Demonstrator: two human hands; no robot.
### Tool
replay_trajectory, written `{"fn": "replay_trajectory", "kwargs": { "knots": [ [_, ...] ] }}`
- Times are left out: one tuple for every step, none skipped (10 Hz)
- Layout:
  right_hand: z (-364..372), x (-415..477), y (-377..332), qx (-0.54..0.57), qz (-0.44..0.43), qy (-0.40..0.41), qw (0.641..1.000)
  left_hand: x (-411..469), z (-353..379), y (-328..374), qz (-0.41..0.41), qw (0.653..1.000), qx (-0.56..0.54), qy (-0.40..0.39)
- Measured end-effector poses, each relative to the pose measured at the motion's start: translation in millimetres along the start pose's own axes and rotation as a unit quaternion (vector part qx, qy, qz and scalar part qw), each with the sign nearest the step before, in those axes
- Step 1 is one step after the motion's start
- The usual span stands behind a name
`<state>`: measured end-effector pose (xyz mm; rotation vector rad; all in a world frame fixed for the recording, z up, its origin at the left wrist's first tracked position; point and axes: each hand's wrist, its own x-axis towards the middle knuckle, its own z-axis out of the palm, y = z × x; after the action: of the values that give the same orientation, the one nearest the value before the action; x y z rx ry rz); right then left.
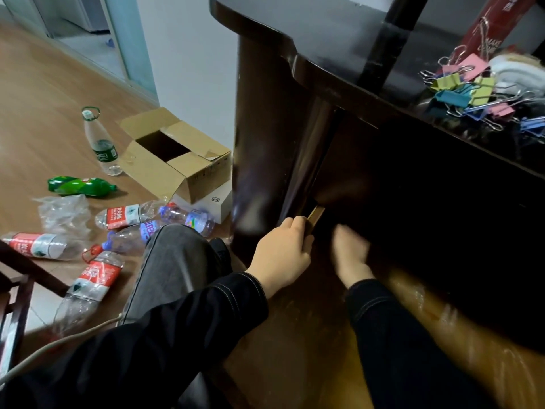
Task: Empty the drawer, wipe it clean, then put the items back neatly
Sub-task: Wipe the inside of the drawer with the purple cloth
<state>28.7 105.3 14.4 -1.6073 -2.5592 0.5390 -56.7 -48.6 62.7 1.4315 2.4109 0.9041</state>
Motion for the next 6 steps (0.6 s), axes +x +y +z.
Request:
{"fn": "replay_trajectory", "kwargs": {
  "knots": [
    [3.4, -6.3, -10.2, -0.148, -0.078, 0.021, 0.986, -0.1, 0.4, -0.3, -0.001, 1.000, 0.001, -0.006],
    [2.0, -4.5, -2.8, -0.152, -0.090, 0.000, 0.984, 0.3, -0.3, -0.7, 0.000, 1.000, 0.000, -0.002],
    [3.1, 0.6, -5.6, -0.198, -0.077, 0.032, 0.977, -0.7, 0.6, -1.6, -0.001, 1.000, -0.004, -0.003],
    [7.6, -12.9, -1.6, -0.227, -0.068, 0.040, 0.971, 0.2, 1.7, -2.5, -0.001, 1.000, -0.004, 0.000],
    [4.0, -15.1, 13.2, -0.201, -0.071, 0.058, 0.975, 0.3, 2.6, -1.8, 0.000, 1.000, 0.000, 0.007],
    [-3.2, 0.8, 3.4, -0.156, -0.017, 0.092, 0.983, 0.6, 1.4, -0.8, 0.001, 1.000, 0.006, 0.007]
  ]
}}
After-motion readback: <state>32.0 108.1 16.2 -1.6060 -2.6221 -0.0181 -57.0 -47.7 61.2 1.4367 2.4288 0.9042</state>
